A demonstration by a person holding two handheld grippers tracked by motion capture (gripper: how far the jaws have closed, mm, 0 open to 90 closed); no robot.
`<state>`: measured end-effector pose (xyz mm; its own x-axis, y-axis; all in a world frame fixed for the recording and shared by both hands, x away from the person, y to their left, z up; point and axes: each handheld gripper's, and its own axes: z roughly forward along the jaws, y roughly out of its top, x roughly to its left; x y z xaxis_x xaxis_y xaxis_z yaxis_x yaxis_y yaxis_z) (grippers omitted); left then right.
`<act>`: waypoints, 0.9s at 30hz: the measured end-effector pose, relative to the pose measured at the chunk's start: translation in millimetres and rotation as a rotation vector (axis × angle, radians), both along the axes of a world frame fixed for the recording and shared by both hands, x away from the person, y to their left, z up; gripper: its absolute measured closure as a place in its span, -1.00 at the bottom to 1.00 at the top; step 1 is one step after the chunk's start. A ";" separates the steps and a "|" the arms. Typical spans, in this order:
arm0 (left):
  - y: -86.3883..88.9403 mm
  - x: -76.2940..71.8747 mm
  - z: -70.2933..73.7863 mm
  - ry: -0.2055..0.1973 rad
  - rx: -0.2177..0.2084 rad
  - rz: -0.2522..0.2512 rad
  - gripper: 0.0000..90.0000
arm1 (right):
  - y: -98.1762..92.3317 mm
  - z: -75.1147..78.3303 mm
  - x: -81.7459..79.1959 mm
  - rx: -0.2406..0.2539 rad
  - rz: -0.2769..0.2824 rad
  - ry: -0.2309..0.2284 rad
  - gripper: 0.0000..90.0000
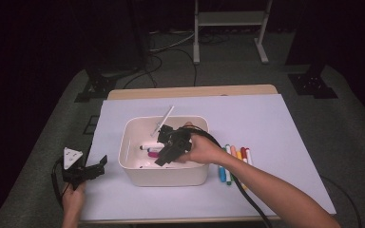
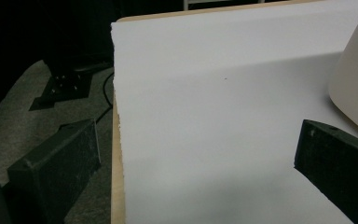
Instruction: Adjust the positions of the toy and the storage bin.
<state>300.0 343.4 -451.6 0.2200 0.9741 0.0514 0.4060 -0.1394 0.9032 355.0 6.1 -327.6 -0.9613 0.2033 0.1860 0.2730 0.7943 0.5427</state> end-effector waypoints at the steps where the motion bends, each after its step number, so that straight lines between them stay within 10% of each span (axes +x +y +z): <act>1: -0.1 0.0 0.0 -0.001 0.001 0.000 -1.00 | -4.2 2.9 0.3 0.010 -0.007 -0.006 0.42; 27: -0.9 -0.1 -0.2 -0.002 0.012 0.002 -1.00 | -139.8 44.0 -6.4 0.170 -0.241 -0.071 0.18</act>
<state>299.9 342.5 -451.8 0.2183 0.9738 0.0634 0.4048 -0.1495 0.9021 348.6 -133.7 -283.6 -0.9010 0.3988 0.1710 0.3991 0.6072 0.6870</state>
